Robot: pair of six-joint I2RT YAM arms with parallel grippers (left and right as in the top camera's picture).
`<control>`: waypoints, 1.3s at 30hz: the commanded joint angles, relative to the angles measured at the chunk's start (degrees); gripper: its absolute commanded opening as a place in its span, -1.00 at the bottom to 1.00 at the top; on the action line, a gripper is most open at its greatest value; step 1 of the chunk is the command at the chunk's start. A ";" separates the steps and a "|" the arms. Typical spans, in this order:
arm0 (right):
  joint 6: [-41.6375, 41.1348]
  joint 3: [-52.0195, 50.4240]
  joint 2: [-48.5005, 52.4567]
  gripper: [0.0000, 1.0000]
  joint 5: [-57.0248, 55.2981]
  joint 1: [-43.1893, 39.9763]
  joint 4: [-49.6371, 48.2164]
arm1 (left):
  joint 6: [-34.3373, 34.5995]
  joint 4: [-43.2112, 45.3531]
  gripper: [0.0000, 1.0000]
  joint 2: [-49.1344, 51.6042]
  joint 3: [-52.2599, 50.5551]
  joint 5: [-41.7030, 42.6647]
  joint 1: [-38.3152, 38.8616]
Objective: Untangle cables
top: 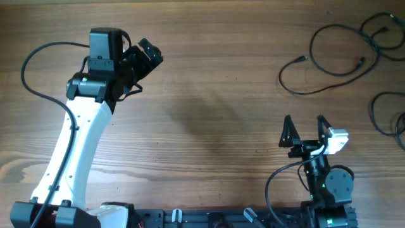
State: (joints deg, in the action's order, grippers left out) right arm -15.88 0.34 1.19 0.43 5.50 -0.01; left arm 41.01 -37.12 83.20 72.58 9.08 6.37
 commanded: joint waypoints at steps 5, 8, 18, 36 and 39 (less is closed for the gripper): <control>-1.03 -0.04 -0.39 0.99 1.14 0.28 -0.20 | -0.11 0.02 1.00 0.39 0.22 0.46 0.26; -1.03 -0.04 -0.39 0.99 1.14 0.28 -0.20 | -0.11 0.02 1.00 0.39 0.22 0.46 0.26; -1.05 -0.04 -0.39 1.00 1.14 0.28 -0.20 | -0.24 -0.37 1.00 0.39 0.22 0.44 0.26; -1.05 -0.04 -0.39 1.00 1.14 0.28 -0.20 | -9.01 15.87 1.00 -28.61 -26.53 -7.82 -2.69; -1.07 -0.04 -0.39 1.00 1.14 0.28 -0.20 | -9.35 24.37 1.00 -38.45 -37.29 -7.08 -4.57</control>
State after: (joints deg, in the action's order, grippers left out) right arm -16.49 0.36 1.23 1.04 5.50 -0.01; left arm 34.87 -18.57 53.04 45.28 1.96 3.73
